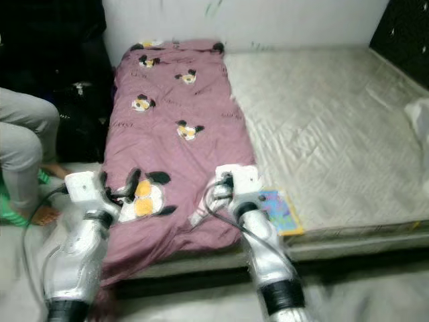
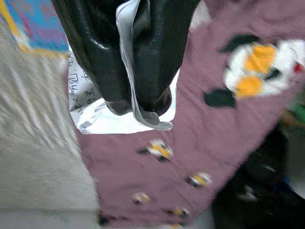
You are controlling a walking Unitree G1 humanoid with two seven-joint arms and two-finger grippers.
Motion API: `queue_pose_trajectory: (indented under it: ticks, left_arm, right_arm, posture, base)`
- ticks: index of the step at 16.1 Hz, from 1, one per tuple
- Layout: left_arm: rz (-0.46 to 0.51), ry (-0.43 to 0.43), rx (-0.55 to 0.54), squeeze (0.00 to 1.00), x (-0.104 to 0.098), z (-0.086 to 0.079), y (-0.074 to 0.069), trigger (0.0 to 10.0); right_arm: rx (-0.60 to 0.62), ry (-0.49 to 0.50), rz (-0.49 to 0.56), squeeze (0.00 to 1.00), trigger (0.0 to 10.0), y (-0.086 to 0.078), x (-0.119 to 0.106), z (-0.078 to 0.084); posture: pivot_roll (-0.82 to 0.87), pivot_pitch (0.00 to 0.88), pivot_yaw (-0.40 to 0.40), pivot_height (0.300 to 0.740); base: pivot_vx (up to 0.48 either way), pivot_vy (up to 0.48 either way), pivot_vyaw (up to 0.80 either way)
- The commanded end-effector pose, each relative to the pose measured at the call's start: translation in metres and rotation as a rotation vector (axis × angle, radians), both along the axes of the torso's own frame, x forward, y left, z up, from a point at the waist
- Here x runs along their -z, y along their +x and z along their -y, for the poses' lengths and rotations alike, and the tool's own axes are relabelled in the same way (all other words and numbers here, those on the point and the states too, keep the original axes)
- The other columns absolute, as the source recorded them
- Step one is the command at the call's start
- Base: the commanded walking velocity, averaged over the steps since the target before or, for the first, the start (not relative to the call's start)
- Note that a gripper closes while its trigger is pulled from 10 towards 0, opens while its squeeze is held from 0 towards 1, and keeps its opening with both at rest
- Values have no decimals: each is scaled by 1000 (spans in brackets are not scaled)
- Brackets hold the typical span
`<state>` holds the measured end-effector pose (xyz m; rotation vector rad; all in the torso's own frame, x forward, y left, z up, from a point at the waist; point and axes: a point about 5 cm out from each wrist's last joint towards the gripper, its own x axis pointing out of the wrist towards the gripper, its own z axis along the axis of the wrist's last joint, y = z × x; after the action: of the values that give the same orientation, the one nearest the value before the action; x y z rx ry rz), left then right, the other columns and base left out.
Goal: Clean up the room
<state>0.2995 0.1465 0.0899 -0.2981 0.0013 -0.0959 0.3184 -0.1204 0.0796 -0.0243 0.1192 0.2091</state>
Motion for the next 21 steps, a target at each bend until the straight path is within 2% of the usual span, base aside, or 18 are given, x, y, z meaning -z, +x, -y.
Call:
queue_pose_trajectory:
  ticks: [1,3,8,13,21]
  left_arm:
    - [12,20,-10,0,-2,-6,-1,10000]
    - [42,25,-18,0,-7,-8,1,10000]
    - [78,65,-12,0,-13,-5,1,10000]
    - [87,78,37,0,-14,3,-2,10000]
    - [67,56,11,0,-11,-1,-2,10000]
  right_arm:
    - [-19,9,29,0,10000,2,-6,-5]
    - [-57,-14,72,0,10000,1,-11,-10]
    - [-84,-25,81,0,10000,1,-12,-12]
    - [-113,-34,76,0,10000,0,-10,-14]
    - [-109,-28,74,0,10000,0,-10,-14]
  posture:
    - [-26,74,14,740]
    - [-34,75,21,740]
    - [-37,85,7,740]
    - [-36,78,3,740]
    - [-38,84,5,740]
  base:
    - [0,0,0]
    - [0,0,619]
    - [0,0,800]
    - [0,0,800]
    - [0,0,702]
